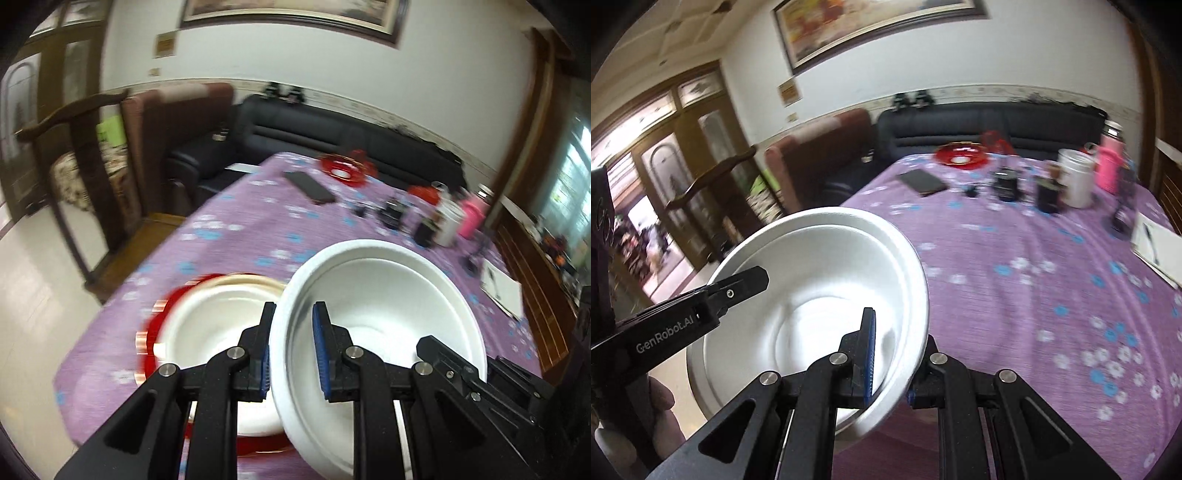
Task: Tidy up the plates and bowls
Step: 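Carry the white foam bowl over to the bowl stack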
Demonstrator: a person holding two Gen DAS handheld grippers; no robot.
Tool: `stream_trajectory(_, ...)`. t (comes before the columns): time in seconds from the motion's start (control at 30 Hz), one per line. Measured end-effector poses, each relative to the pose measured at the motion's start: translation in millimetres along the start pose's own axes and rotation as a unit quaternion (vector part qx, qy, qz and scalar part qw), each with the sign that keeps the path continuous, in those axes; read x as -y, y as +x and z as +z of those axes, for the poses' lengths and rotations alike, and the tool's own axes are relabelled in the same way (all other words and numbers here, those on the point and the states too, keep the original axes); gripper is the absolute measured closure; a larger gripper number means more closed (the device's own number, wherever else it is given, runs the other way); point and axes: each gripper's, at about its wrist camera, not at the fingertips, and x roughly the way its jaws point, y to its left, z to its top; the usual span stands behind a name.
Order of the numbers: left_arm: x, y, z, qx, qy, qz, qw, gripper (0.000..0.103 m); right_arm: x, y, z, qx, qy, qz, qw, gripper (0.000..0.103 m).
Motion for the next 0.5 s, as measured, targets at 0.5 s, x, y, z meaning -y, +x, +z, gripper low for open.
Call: stream_trajectory(0.5, -65, 17, 0, 0.000, -0.036, 0.050, 0.9981, 0.083, -60, 59, 8, -0.029, -0.054, -0.009, 0.998, 0.089)
